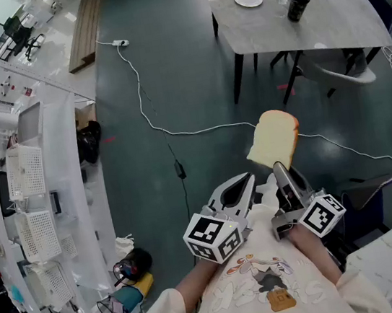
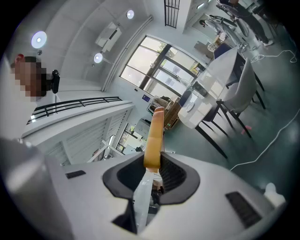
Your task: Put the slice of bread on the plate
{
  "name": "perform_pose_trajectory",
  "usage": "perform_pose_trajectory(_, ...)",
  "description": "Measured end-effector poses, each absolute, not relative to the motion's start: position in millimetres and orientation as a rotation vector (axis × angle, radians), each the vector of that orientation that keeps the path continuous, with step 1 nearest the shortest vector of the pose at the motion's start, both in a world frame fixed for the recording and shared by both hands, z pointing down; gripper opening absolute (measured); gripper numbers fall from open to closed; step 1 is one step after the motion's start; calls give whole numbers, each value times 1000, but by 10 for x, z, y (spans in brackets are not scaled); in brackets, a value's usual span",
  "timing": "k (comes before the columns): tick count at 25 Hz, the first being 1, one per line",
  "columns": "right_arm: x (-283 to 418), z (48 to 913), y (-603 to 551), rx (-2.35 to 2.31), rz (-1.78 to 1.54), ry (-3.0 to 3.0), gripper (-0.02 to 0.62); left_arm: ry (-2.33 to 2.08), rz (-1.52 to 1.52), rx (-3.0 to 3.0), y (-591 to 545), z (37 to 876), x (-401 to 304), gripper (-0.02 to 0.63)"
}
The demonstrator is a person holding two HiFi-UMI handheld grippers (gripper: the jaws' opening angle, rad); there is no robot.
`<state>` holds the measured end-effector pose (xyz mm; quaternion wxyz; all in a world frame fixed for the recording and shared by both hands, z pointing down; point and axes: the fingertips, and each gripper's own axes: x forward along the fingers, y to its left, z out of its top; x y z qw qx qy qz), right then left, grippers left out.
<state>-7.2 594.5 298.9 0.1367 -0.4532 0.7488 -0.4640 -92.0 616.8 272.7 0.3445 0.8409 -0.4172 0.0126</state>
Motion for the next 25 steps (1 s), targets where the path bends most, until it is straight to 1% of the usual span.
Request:
perform_pose_trajectory(6,52,2877,5960,-1287,-1365,2180,89,-1064,33,2193,6168,2584,-650,9)
perform_pose_trajectory(16,664,2826,5815,-1257,-1392,2161,89,-1057,65,2216,6045,2484,-14,9)
perform_pose_trajectory(25,998,2834,5684,-1093,-1443,2152,89,-1126,82,2199,5909,2484,431,9)
